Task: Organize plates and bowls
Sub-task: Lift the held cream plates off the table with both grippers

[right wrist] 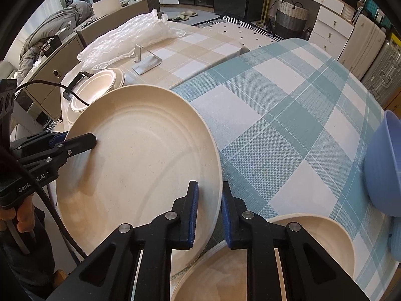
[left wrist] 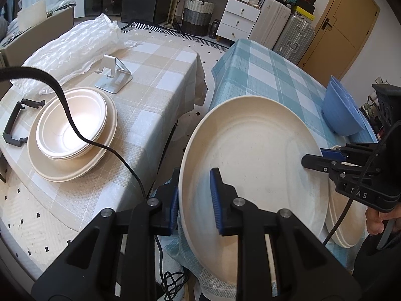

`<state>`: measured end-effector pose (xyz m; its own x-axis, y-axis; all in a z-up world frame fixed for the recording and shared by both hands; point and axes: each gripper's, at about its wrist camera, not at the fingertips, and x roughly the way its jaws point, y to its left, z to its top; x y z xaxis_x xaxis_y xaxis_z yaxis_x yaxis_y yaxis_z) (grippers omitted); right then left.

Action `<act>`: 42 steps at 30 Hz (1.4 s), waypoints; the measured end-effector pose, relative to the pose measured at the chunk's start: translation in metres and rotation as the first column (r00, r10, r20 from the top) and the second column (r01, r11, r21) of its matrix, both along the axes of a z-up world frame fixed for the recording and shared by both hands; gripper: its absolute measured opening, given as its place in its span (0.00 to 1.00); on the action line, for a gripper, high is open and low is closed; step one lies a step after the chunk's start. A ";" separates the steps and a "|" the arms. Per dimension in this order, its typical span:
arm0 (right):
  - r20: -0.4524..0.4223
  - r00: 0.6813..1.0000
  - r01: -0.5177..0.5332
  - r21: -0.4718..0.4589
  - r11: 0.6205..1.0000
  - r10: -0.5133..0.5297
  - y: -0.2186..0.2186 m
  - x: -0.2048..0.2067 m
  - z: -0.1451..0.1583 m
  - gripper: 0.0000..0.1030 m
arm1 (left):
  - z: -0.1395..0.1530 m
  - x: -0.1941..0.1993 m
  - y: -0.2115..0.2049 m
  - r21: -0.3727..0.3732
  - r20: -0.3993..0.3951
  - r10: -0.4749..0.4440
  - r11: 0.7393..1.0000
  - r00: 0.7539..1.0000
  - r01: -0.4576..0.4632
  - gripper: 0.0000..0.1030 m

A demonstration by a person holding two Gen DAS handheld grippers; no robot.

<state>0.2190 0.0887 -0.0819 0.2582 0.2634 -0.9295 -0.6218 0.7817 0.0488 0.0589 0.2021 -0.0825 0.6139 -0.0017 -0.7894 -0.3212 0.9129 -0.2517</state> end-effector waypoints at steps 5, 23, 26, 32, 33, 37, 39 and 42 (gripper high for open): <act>0.018 1.000 0.014 0.030 0.999 -0.015 -0.005 -0.005 0.009 0.16 | 0.009 -0.004 -0.001 0.010 0.020 -0.001 1.000 1.000 0.001 0.18; 0.066 0.997 0.039 0.077 0.996 -0.044 -0.017 -0.019 0.044 0.16 | 0.049 -0.017 -0.015 0.048 0.079 -0.013 0.999 0.997 0.009 0.18; 0.076 0.995 0.051 0.084 0.995 -0.058 -0.025 -0.022 0.051 0.16 | 0.058 -0.016 -0.023 0.060 0.088 -0.028 0.998 0.996 0.023 0.19; 0.095 0.991 0.081 0.093 0.992 -0.090 -0.046 -0.028 0.064 0.16 | 0.073 -0.012 -0.046 0.087 0.100 -0.066 0.995 0.993 0.057 0.19; 0.096 0.991 0.088 0.095 0.992 -0.097 -0.051 -0.029 0.066 0.16 | 0.076 -0.011 -0.052 0.094 0.100 -0.076 0.993 0.992 0.067 0.19; 0.101 0.987 0.115 0.109 0.987 -0.126 -0.071 -0.033 0.072 0.16 | 0.086 -0.006 -0.072 0.117 0.102 -0.109 0.988 0.989 0.097 0.19; 0.109 0.984 0.126 0.113 0.986 -0.138 -0.081 -0.036 0.075 0.16 | 0.092 -0.004 -0.082 0.128 0.104 -0.125 0.985 0.987 0.112 0.19; 0.112 0.981 0.147 0.128 0.981 -0.161 -0.098 -0.040 0.078 0.16 | 0.099 0.000 -0.100 0.138 0.104 -0.154 0.981 0.983 0.139 0.19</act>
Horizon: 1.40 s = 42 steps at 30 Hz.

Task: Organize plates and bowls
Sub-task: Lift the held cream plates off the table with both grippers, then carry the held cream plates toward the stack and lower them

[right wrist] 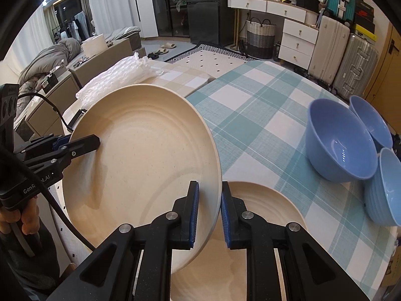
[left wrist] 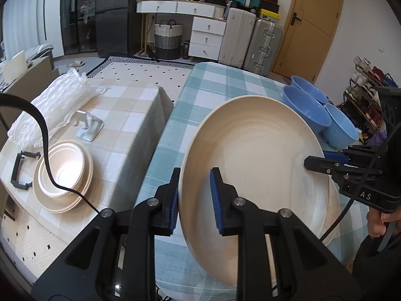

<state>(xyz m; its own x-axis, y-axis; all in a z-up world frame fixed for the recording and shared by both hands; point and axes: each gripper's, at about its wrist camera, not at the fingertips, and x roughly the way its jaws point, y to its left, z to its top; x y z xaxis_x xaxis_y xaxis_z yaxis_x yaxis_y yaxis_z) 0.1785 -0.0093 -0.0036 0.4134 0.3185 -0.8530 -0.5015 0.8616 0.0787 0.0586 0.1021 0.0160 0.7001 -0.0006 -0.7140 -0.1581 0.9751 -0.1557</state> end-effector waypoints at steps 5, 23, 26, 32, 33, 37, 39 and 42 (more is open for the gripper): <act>0.006 0.999 0.043 0.019 0.999 -0.044 -0.032 -0.006 0.003 0.16 | 0.006 0.007 -0.032 0.015 -0.006 -0.046 0.999 0.999 0.046 0.19; 0.002 0.984 0.178 0.026 0.984 -0.178 -0.119 -0.023 -0.004 0.16 | -0.003 0.050 -0.120 0.012 -0.048 -0.169 0.985 0.984 0.170 0.19; -0.005 0.981 0.193 0.027 0.981 -0.193 -0.127 -0.022 -0.009 0.16 | -0.009 0.055 -0.127 0.011 -0.060 -0.179 0.984 0.982 0.180 0.19; -0.020 0.979 0.205 0.029 0.978 -0.204 -0.131 -0.022 -0.018 0.16 | -0.022 0.064 -0.130 0.011 -0.078 -0.185 0.982 0.980 0.187 0.19; -0.023 0.978 0.206 0.028 0.978 -0.206 -0.131 -0.021 -0.020 0.16 | -0.024 0.065 -0.130 0.010 -0.080 -0.187 0.982 0.979 0.188 0.19; -0.031 0.977 0.212 0.017 0.977 -0.211 -0.129 -0.019 -0.027 0.16 | -0.033 0.069 -0.127 -0.002 -0.089 -0.193 0.981 0.977 0.193 0.19; -0.038 0.976 0.216 0.012 0.976 -0.215 -0.127 -0.017 -0.030 0.16 | -0.038 0.071 -0.125 -0.006 -0.095 -0.196 0.981 0.976 0.196 0.19; -0.048 0.974 0.222 -0.001 0.975 -0.222 -0.128 -0.015 -0.038 0.16 | -0.048 0.076 -0.124 -0.022 -0.104 -0.207 0.978 0.973 0.206 0.19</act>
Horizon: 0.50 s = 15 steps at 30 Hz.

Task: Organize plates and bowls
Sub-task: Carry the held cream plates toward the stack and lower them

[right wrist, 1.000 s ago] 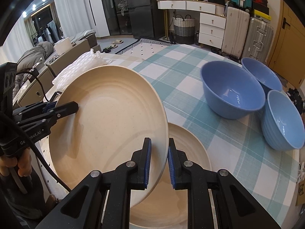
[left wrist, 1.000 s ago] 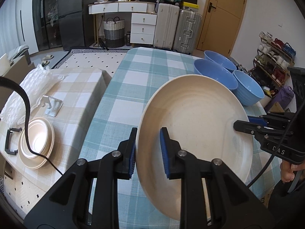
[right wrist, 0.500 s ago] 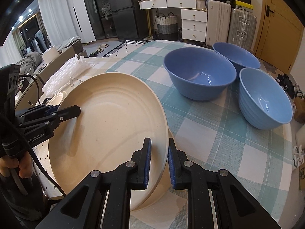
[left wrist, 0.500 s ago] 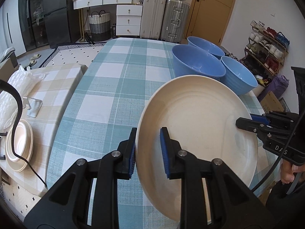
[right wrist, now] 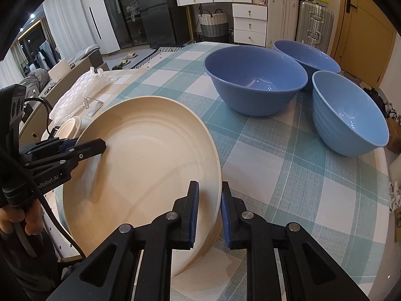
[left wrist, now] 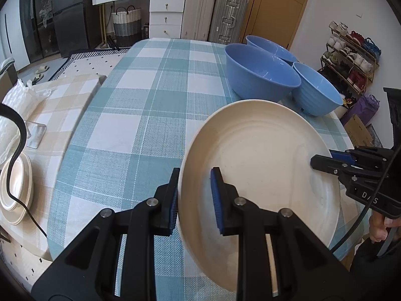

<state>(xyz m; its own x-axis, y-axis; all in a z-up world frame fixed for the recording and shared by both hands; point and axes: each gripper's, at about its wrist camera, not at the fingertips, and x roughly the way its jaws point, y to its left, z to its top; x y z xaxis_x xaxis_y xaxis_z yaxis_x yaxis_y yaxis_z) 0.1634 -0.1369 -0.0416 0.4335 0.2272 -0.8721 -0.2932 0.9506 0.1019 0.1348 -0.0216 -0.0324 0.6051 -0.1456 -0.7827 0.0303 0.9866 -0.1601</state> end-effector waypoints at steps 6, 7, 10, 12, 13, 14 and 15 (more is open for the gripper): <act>-0.013 1.000 0.018 -0.031 0.999 -0.019 0.005 0.004 -0.013 0.16 | -0.016 0.005 -0.003 0.006 -0.008 -0.014 1.000 1.000 0.014 0.19; -0.018 1.000 0.020 -0.030 0.999 -0.020 0.005 0.005 -0.015 0.16 | -0.018 0.006 -0.003 0.009 -0.007 -0.013 1.000 1.000 0.013 0.19; -0.024 1.000 0.019 -0.018 1.000 -0.020 0.005 0.006 -0.019 0.16 | -0.021 0.007 -0.003 0.015 -0.002 -0.013 1.000 1.000 0.013 0.19; -0.025 0.999 0.020 -0.020 1.000 -0.021 0.006 0.006 -0.020 0.16 | -0.021 0.007 -0.005 0.023 -0.002 -0.012 1.000 1.000 0.012 0.20; -0.023 1.000 0.019 -0.024 1.000 -0.020 0.007 0.007 -0.021 0.16 | -0.022 0.006 -0.005 0.027 -0.001 -0.011 1.000 1.000 0.011 0.20; -0.020 1.000 0.018 -0.029 0.999 -0.018 0.006 0.006 -0.021 0.16 | -0.022 0.006 -0.005 0.032 0.001 -0.008 0.999 1.000 0.008 0.20; -0.015 1.000 0.016 -0.036 0.999 -0.016 0.008 0.006 -0.021 0.16 | -0.022 0.006 -0.005 0.037 0.003 -0.006 0.999 1.000 0.006 0.20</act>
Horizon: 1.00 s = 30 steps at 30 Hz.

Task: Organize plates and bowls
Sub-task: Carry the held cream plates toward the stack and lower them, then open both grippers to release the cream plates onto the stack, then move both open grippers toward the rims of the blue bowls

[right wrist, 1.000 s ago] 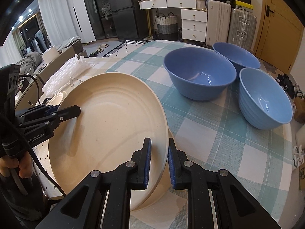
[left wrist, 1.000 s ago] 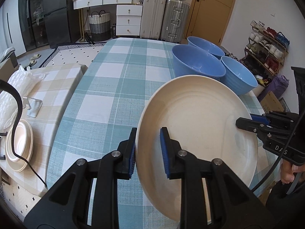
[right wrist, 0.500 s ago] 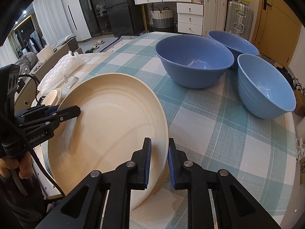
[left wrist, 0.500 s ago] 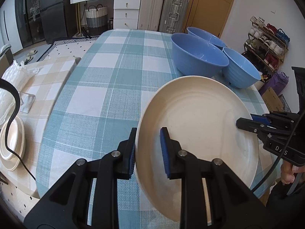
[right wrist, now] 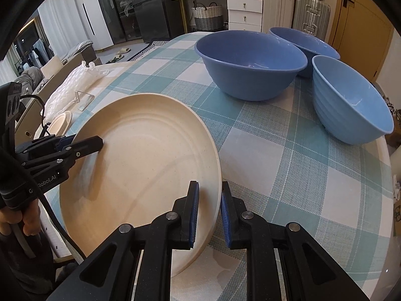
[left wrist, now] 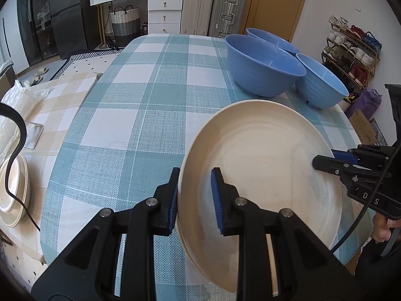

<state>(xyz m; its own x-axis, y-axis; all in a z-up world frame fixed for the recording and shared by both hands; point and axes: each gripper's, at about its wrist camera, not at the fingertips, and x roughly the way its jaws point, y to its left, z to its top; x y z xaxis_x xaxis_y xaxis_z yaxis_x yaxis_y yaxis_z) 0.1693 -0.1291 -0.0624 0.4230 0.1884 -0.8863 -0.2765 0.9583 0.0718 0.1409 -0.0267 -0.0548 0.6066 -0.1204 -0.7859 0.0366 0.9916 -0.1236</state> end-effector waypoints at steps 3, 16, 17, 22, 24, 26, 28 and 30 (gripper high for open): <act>0.002 1.000 0.006 0.014 1.000 -0.006 -0.002 0.001 0.000 0.16 | -0.002 0.000 -0.001 0.021 -0.004 0.004 1.000 1.000 -0.004 0.19; 0.019 0.999 0.043 0.045 0.998 -0.044 -0.018 -0.007 0.010 0.24 | 0.008 -0.006 0.008 0.030 0.016 0.024 0.999 1.000 -0.025 0.26; 0.024 0.999 0.044 0.055 0.998 -0.045 -0.019 -0.008 0.013 0.26 | 0.011 -0.008 0.008 0.032 0.023 0.027 0.999 0.999 -0.028 0.34; 0.095 0.994 0.045 0.109 0.993 -0.056 -0.025 -0.020 0.030 0.52 | 0.033 -0.021 0.010 0.046 0.091 0.050 0.997 0.995 -0.054 0.47; 0.132 0.987 0.068 0.138 0.988 -0.086 -0.029 -0.027 0.036 0.54 | 0.043 -0.028 0.010 0.065 0.131 0.081 0.994 0.988 -0.090 0.49; 0.144 0.983 0.088 0.192 0.977 -0.117 -0.035 -0.034 0.041 0.55 | 0.051 -0.034 0.009 0.073 0.161 0.090 0.992 0.983 -0.102 0.65; 0.156 0.979 0.093 0.214 0.972 -0.128 -0.039 -0.041 0.046 0.68 | 0.058 -0.039 0.008 0.071 0.182 0.087 0.992 0.980 -0.101 0.72; 0.177 0.976 0.090 0.198 0.976 -0.126 -0.038 -0.048 0.050 0.72 | 0.064 -0.043 0.006 0.072 0.201 0.088 0.992 0.976 -0.104 0.73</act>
<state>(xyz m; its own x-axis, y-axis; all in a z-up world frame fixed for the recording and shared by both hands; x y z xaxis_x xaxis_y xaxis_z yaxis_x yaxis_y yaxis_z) 0.1217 -0.1673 -0.0120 0.6050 0.2880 -0.7423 -0.1975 0.9574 0.2104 0.0980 -0.0206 0.0088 0.7563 0.0055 -0.6542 -0.0439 0.9981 -0.0424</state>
